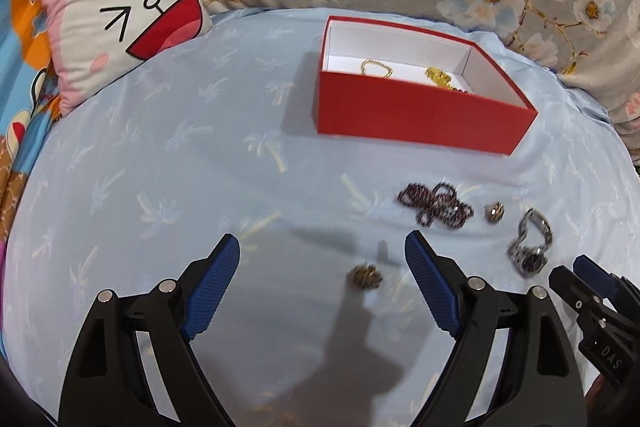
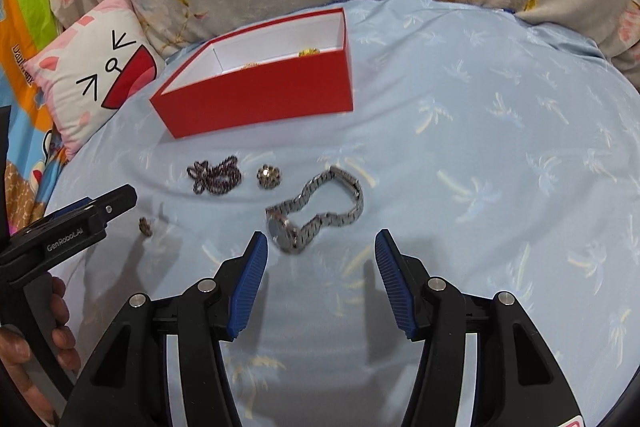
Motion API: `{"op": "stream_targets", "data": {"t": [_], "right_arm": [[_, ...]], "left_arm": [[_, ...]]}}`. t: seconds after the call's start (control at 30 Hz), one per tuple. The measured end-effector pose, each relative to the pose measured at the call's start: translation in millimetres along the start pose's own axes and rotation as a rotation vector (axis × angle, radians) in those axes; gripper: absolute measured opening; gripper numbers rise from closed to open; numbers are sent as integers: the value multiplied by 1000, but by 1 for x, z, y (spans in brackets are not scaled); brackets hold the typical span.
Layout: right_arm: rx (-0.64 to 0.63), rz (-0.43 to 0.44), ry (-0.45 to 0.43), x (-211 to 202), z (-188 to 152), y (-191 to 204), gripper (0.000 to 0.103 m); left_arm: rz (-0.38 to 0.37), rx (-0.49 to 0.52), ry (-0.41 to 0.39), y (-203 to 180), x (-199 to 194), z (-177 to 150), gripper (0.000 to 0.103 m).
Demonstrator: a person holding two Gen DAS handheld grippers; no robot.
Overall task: Organize jewelry
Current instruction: 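Lower the right tool onto the silver watch band and close on it, then close the left tool on the dark garnet bead strand while the right tool holds the watch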
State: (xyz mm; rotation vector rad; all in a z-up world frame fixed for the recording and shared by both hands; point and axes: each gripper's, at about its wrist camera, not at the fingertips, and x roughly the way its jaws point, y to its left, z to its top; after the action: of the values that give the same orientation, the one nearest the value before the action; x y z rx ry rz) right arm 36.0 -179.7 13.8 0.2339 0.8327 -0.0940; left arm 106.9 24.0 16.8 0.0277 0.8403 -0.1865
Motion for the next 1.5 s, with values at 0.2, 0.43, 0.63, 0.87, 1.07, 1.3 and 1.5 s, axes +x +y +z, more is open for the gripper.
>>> {"op": "stream_targets", "data": {"t": [0.2,0.43,0.63,0.87,1.07,1.3,1.5], "right_arm": [[-15,20,16,9,-5,10,51],[-14,26,30,23,0,16,44],[-27,14,34,32,7,22,26],[-16,31,35,33,7,20,11],[3,46,36,27,0,15,9],[25,64,29,17,-8,9,9],[43,72,30,15,-10,4,9]], "left_arm": [[-10,6,-11,1,-5,-14,81],[-24,23,-3,-4,-4,-22,81],[-26,22,11,-4,0,-24,81],[-31,2,29,0,7,-24,78],[-28,-4,39,1,10,-25,74],[-57,1,28,-8,10,-12,74],[-114,-1,33,-35,23,13,74]]}}
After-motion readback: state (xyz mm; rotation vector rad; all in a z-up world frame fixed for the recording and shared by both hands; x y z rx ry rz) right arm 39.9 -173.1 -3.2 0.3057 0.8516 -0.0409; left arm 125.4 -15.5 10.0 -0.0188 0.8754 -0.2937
